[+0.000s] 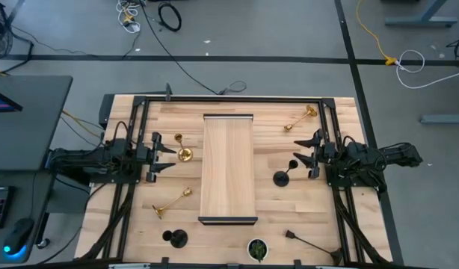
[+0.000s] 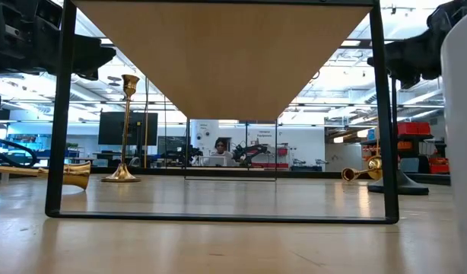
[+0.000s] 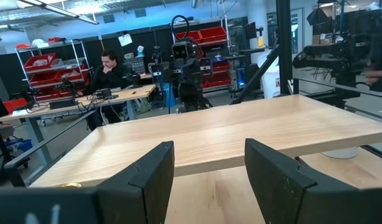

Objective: Pick & Place candle stick holders
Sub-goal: Put the top gold candle holder on the shelf

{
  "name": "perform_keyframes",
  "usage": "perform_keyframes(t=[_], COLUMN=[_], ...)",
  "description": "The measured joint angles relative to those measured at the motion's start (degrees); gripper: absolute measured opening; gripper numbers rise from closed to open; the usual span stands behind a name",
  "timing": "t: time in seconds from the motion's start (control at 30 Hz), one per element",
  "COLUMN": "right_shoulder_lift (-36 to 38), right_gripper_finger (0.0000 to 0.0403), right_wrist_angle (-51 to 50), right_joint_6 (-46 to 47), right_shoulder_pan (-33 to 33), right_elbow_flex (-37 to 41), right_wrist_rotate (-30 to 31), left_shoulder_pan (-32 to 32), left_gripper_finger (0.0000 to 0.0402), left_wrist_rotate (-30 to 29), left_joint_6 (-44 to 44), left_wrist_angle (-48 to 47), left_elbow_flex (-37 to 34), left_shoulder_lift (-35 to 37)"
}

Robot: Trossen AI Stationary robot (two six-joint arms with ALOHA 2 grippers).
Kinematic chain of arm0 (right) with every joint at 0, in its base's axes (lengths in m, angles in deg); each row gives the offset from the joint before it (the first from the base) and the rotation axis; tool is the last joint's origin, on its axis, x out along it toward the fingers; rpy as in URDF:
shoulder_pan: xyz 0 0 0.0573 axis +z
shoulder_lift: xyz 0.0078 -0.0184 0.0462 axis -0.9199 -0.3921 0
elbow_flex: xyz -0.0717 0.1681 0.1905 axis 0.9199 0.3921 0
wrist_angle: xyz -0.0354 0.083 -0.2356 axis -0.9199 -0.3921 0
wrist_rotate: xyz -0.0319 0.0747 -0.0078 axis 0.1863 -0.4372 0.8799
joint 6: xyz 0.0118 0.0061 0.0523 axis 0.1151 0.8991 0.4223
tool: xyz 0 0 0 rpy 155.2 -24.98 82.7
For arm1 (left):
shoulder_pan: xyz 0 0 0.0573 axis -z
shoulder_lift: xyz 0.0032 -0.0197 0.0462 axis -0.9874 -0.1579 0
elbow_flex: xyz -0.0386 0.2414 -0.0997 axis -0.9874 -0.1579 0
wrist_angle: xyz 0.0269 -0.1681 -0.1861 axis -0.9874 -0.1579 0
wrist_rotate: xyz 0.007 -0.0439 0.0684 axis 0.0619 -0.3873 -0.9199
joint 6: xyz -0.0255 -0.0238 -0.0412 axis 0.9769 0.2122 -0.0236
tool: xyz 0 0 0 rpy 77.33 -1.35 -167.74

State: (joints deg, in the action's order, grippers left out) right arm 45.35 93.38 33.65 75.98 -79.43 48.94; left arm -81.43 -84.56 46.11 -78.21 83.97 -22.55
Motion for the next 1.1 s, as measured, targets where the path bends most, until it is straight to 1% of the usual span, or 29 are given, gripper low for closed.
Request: perform_keyframes(t=[0.13, 0.2, 0.3, 0.33, 0.37, 0.43, 0.5, 0.53, 0.57, 0.6, 0.67, 0.7, 0.73, 0.8, 0.87, 0.97, 1.1], right_shoulder_lift=[0.0, 0.0, 0.0, 0.0, 0.0, -0.2, -0.3, -0.3, -0.3, -0.3, -1.0, -1.7, -2.1, -4.0, -7.5, -15.6, -29.8], right_gripper_finger=[0.0214, 0.0214, 0.0214, 0.0214, 0.0214, 0.0214, 0.0214, 0.0214, 0.0214, 0.0214, 0.0214, 0.0214, 0.0214, 0.0214, 0.0214, 0.0214, 0.0214], right_wrist_angle=[9.1, 13.0, 16.8, 16.6, 16.6, 18.8, 21.9, 23.5, 23.8, 23.6, 21.9, 19.8, 16.3, 7.9, 0.6, -8.9, -19.9], right_joint_6=[0.1, -0.6, -3.4, -3.0, -2.8, -4.2, -7.6, -10.1, -13.0, -16.0, -20.9, -22.1, -22.5, -21.7, -19.0, -16.0, -15.8], right_shoulder_pan=[0.0, 0.0, 0.0, 0.2, 0.3, 0.3, 0.3, 0.3, 0.2, 0.1, -0.7, -1.1, -1.4, -2.1, -3.1, -4.6, -7.4], right_elbow_flex=[0.0, 0.0, 0.0, 0.0, 0.0, 0.0, 0.0, -0.3, -1.2, -2.6, -6.2, -8.3, -10.5, -16.2, -21.3, -27.6, -35.7], right_wrist_rotate=[7.1, 13.0, 23.7, 26.3, 27.2, 24.9, 19.1, 17.4, 17.2, 18.5, 25.0, 26.3, 25.9, 22.9, 19.4, 14.8, 11.8], left_shoulder_pan=[0.0, 0.0, 0.0, 0.0, 0.0, 0.0, 0.0, 0.0, 0.0, 0.0, 0.0, 0.0, 0.0, 0.0, 0.0, 0.0, 0.0], left_gripper_finger=[0.0197, 0.0197, 0.0197, 0.0197, 0.0197, 0.0197, 0.0197, 0.0197, 0.0197, 0.0197, 0.0197, 0.0197, 0.0197, 0.0197, 0.0197, 0.0197, 0.0197], left_wrist_rotate=[0.0, 0.0, 0.0, 0.0, 0.0, -0.4, -0.8, -0.8, -0.8, -0.8, -0.9, -1.1, -1.3, -1.9, -2.9, -5.0, -7.3], left_joint_6=[0.0, 0.1, 0.4, 0.4, 0.3, 0.1, 0.1, 0.0, 0.0, 0.0, 0.0, 0.0, 0.0, 0.0, 0.0, 0.0, 0.0], left_wrist_angle=[0.4, 0.4, 0.4, 0.5, 0.9, 1.2, 1.4, 1.9, 2.4, 3.0, 4.7, 5.3, 5.4, 5.8, 5.9, 6.0, 6.0], left_elbow_flex=[0.0, 0.0, 0.0, 0.0, 0.0, 0.0, 0.0, 0.0, 0.0, 0.0, 0.0, 0.0, 0.0, 0.0, 0.0, 0.0, 0.0], left_shoulder_lift=[0.0, 0.0, 0.0, 0.0, 0.0, 0.0, 0.0, 0.0, 0.0, 0.0, 0.0, 0.0, 0.0, 0.0, 0.0, 0.0, 0.0])
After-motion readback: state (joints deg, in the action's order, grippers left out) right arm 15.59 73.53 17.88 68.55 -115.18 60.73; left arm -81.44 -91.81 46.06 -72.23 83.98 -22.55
